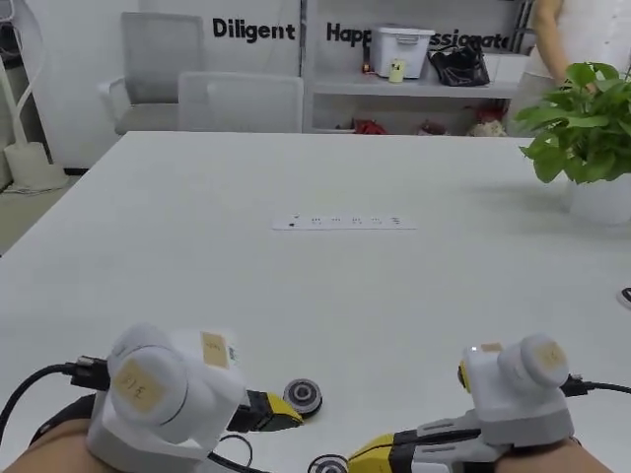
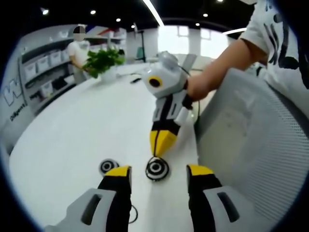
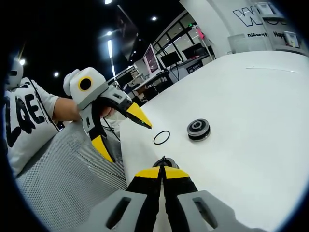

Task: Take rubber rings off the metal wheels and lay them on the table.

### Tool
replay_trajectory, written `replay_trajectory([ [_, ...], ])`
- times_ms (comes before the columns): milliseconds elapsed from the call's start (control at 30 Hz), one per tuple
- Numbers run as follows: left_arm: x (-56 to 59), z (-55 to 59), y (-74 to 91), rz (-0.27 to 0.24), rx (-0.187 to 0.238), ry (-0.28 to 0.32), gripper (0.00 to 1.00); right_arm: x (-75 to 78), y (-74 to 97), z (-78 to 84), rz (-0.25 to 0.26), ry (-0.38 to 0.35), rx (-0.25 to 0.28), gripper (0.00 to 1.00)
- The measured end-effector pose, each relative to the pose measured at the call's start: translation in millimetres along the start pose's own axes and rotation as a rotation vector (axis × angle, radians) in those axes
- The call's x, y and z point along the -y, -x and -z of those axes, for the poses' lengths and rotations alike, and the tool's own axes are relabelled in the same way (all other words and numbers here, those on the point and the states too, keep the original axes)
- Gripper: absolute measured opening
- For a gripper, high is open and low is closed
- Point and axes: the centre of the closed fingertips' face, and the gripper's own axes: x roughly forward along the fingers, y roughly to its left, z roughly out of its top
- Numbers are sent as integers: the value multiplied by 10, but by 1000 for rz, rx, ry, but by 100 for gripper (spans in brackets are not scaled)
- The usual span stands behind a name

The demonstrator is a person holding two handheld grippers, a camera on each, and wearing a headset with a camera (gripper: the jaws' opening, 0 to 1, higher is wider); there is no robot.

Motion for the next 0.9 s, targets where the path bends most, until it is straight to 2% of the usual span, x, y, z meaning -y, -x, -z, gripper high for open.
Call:
replay_trajectory([
  [900,-74,6,298,-53,33,42,64,-97,-4,-100,-34,21,-1,0],
])
